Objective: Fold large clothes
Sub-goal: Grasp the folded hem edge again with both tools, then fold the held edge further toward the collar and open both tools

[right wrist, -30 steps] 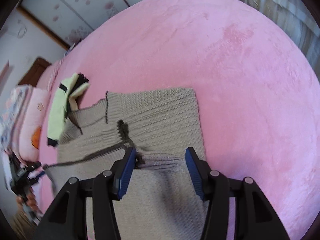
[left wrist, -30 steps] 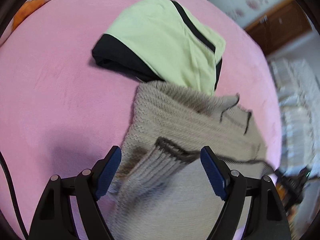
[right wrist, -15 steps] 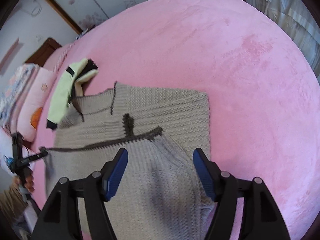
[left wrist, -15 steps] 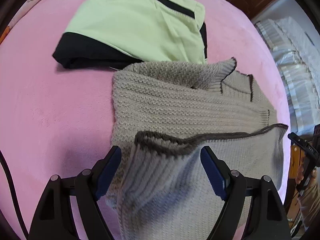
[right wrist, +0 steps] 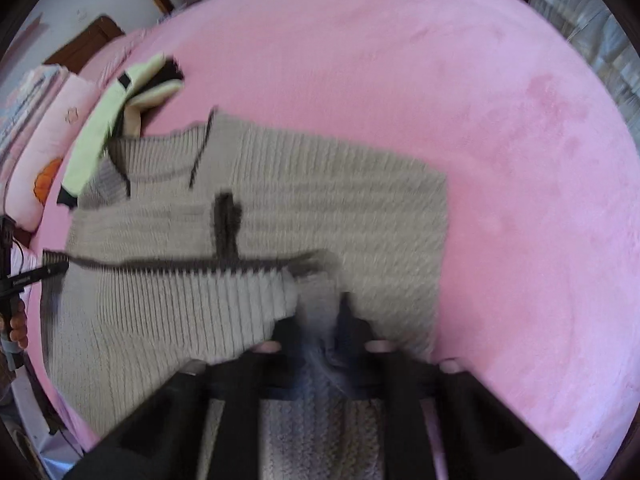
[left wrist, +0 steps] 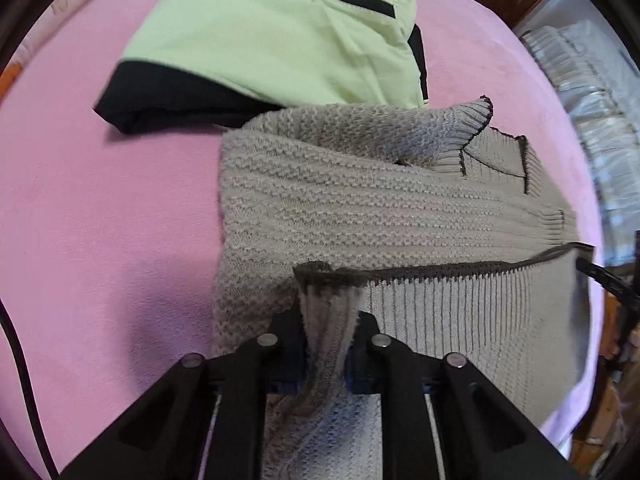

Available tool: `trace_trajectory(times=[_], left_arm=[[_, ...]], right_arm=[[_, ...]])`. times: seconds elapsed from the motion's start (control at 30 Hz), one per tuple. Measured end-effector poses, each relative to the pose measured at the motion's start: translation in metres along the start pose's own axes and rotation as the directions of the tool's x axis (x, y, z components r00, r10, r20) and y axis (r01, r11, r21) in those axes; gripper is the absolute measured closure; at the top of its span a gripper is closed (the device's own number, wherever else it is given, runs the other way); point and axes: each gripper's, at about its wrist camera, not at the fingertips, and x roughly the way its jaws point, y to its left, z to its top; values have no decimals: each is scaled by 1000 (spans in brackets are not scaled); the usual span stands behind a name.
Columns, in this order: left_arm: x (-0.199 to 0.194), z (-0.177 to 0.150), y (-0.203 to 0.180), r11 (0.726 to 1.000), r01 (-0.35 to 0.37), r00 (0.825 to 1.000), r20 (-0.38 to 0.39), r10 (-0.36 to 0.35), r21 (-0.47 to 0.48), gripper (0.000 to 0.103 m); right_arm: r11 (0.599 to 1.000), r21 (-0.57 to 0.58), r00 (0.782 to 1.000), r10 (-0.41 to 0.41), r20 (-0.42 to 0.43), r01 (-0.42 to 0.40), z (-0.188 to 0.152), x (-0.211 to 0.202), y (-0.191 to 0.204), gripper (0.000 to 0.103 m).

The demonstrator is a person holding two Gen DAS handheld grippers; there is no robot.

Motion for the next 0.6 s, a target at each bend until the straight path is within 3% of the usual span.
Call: trace_trajectory(times=[0.17,0.37,0.47,0.6], left_arm=[[-34,8,-28,996,-94,992,86,93,5,95],[-76,49,-51,992,-123,967,228,118,9,96],[-76,78,-60,986,-167,947,282,152,29,96],[-47,110,-64,976,-216,934,296,201,20,96]], right_arm=[[998,52,997,16,74,-20,-4,-35,0,95],[987,151,982,19,186,-47,11,-73,-19,95],[976,211,974,4,225,-52,27,-73,-36,95],[954,292,968,-5,249,-70,54,-52,-58,95]])
